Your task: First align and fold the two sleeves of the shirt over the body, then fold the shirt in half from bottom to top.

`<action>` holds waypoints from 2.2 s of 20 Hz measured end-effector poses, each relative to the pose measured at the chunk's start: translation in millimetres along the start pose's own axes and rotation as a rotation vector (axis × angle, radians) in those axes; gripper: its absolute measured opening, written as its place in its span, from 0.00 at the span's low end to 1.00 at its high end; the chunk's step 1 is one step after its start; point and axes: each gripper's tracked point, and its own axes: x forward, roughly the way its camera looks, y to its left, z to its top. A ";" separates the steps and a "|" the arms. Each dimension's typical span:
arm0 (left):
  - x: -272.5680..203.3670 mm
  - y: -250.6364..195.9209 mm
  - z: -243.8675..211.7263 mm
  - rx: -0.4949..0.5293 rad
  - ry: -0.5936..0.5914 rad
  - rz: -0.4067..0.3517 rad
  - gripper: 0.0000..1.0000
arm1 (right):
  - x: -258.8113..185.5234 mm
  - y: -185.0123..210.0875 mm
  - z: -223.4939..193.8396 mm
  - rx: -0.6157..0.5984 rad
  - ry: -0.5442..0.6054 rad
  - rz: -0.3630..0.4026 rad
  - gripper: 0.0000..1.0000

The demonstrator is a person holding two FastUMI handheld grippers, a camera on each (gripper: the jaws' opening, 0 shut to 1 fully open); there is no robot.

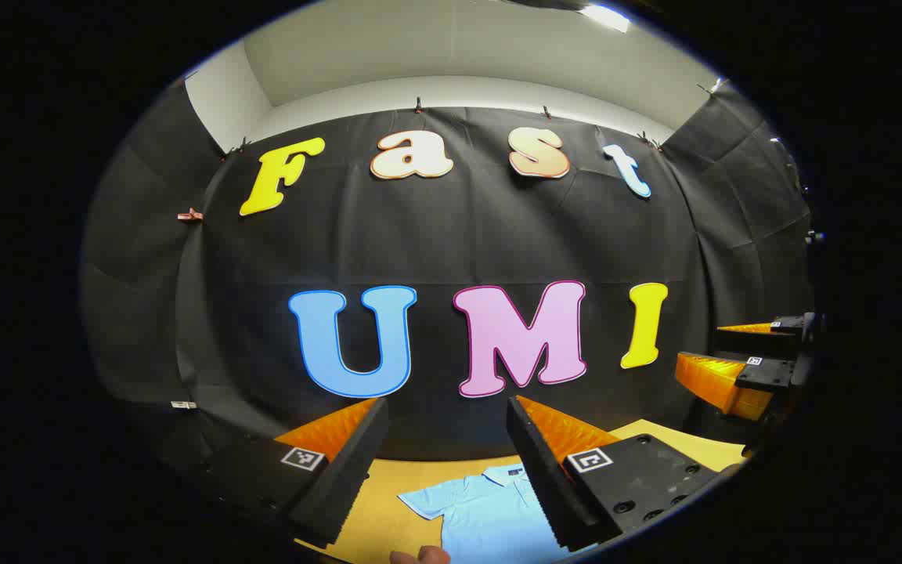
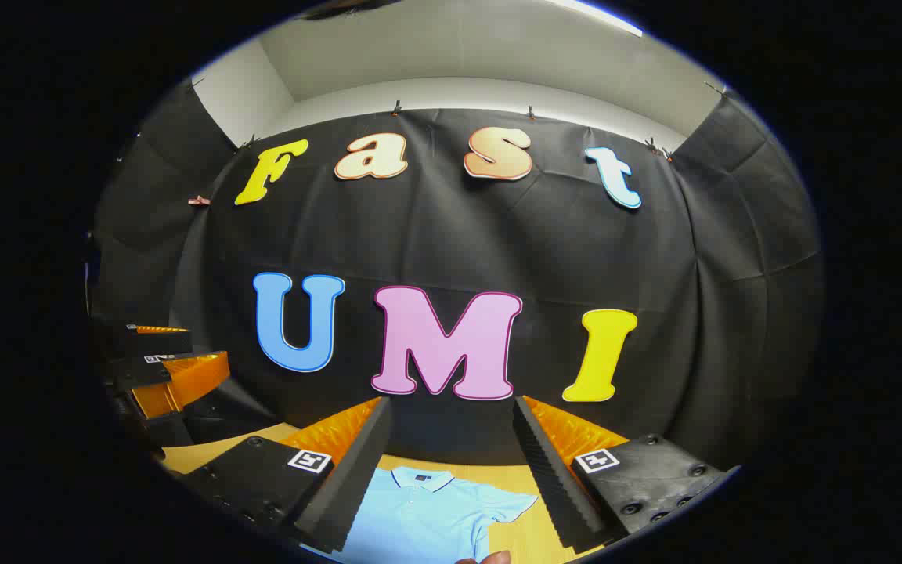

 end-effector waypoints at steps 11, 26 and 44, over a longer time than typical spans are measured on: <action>-2.4 -1.0 -0.6 0.002 0.003 -0.002 0.96 | -2.8 -0.5 0.7 -0.002 0.003 0.002 0.96; 0.2 -2.6 -4.0 0.011 0.011 0.005 0.96 | 53.6 -30.4 -49.2 0.006 0.148 -0.024 0.96; 9.8 -7.6 -58.9 0.061 0.196 0.164 1.00 | 195.4 -178.5 -485.7 0.187 0.991 -0.257 0.99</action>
